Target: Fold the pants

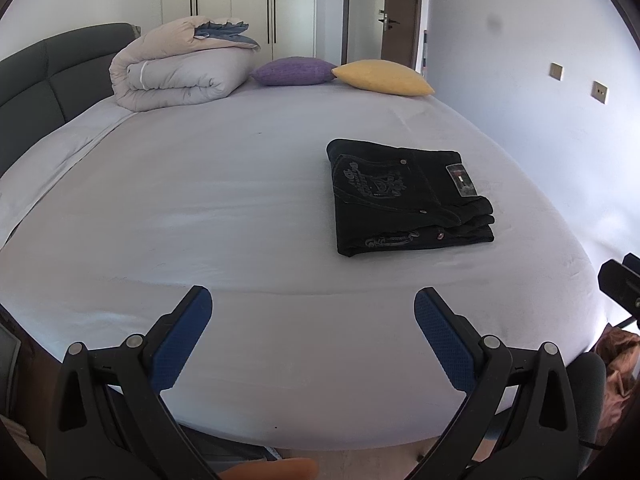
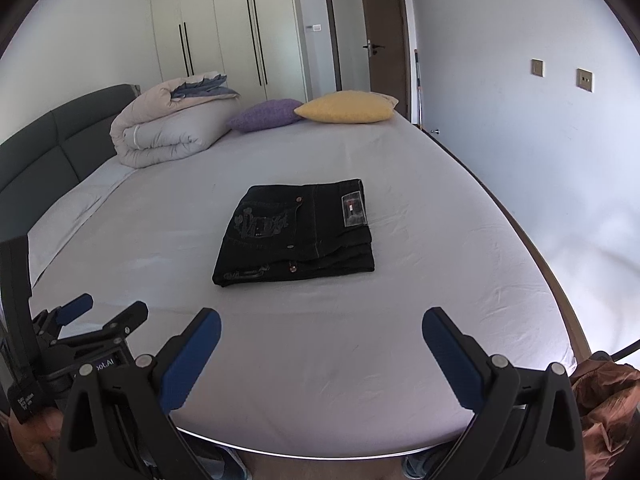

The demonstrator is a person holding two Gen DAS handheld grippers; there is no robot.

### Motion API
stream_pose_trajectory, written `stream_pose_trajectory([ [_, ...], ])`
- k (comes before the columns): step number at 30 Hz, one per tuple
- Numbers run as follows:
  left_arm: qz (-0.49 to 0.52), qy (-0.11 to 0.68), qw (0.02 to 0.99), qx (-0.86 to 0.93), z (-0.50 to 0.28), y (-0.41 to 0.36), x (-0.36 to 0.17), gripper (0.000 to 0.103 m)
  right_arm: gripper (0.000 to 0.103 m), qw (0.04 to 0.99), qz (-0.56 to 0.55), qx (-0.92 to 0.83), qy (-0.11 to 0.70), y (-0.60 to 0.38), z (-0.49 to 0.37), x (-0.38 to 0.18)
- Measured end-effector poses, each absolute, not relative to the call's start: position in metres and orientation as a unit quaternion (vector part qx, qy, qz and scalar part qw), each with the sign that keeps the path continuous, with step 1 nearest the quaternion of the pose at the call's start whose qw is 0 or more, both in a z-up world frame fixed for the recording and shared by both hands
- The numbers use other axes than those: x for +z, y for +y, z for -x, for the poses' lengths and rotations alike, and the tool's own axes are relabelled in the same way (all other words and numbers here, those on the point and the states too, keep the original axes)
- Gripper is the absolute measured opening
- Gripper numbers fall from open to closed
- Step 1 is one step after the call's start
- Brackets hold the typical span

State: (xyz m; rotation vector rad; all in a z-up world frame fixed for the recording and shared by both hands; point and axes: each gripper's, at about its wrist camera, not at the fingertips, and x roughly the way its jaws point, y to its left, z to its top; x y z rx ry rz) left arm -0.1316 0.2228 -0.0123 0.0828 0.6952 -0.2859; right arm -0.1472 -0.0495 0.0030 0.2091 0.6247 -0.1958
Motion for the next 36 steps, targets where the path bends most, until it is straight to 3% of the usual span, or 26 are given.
stream_pose_trajectory([
  [36,-0.051,0.340,0.931,-0.125,0.131,0.217,-0.027,0.103,0.103,0.937,-0.108,-0.094,0.320,-0.043,0.144,-0.010],
])
